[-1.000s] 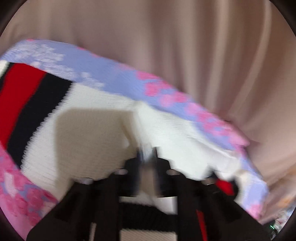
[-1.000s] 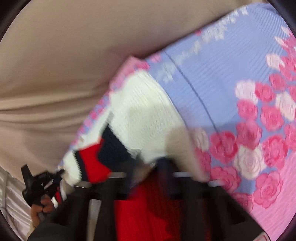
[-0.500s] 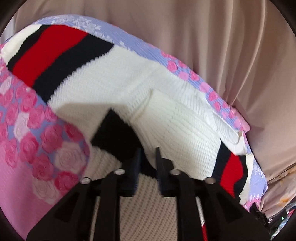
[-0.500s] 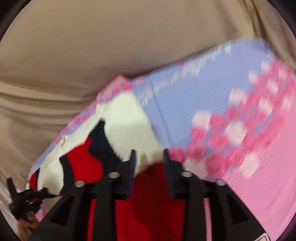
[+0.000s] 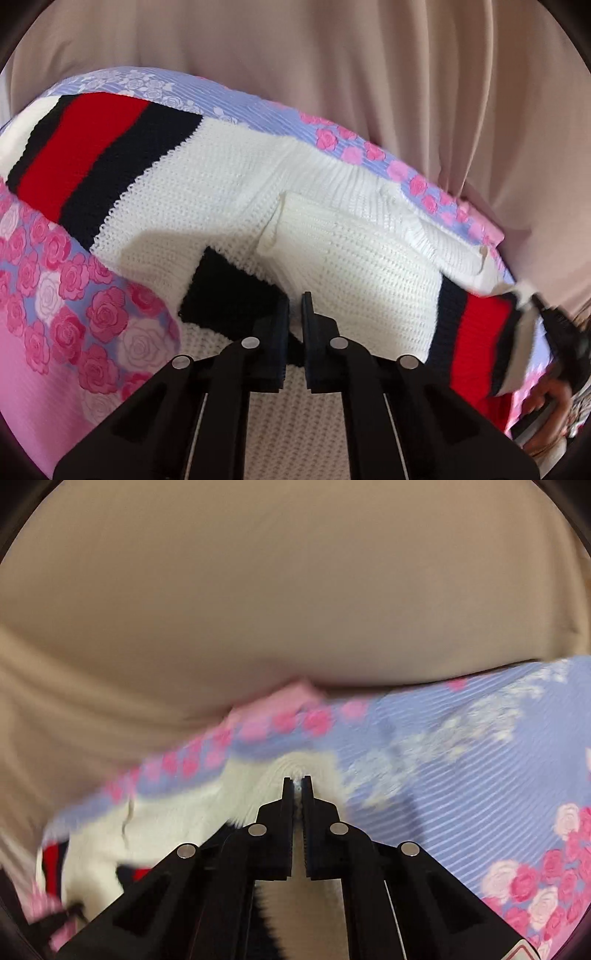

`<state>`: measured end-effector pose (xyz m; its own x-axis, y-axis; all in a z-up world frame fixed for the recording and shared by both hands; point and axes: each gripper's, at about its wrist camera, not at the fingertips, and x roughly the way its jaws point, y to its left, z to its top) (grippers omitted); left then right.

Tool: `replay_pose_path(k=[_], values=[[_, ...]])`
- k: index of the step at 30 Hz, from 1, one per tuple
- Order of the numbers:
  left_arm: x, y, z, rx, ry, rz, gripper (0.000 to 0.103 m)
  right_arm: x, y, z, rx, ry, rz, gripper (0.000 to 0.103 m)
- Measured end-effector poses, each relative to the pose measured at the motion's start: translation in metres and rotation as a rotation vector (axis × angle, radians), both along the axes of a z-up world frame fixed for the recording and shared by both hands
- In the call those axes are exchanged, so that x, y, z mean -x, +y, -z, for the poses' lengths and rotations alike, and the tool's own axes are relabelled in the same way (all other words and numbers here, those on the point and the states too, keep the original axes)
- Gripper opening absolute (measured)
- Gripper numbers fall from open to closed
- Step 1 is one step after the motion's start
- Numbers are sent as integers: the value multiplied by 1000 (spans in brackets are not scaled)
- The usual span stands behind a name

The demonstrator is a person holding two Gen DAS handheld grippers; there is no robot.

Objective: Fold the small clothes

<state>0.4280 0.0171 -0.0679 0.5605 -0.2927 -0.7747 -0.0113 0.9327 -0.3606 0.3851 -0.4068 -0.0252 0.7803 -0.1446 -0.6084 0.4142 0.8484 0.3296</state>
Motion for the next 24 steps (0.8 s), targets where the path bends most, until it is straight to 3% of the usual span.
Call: replay_pose_path(k=[3,6,9,11,13,16,18,19,21,22,24], values=[[2,5,14,28,42,-12,6,-18,-22,46,-44,173,21,4],[5,5,14,26,33,-7,6,-11,-13,29,0,139,22,8],[7,9,14,39,39,-5,6,25,9,7,8,29,-14,10],[8,11,14,38,40,-5,7,35,23,22,25,73,-56,10],[9,11,15,31,40,-7,8,27,32,60,53,248,-104,7],[13,14,11,37,50,-13,8,32,41,49,102,237,-112,8],[21,26,7,62,46,-33,8,48,47,30,98,161,-122,8],[26,35,4,78,42,-49,8,51,50,31,119,167,-129,9],[34,60,1,97,51,-94,9,47,55,55,154,318,-165,11],[38,78,-1,99,59,-128,14,54,57,55,194,285,-165,10],[39,116,-5,97,63,-212,23,59,68,46,241,322,-184,10]])
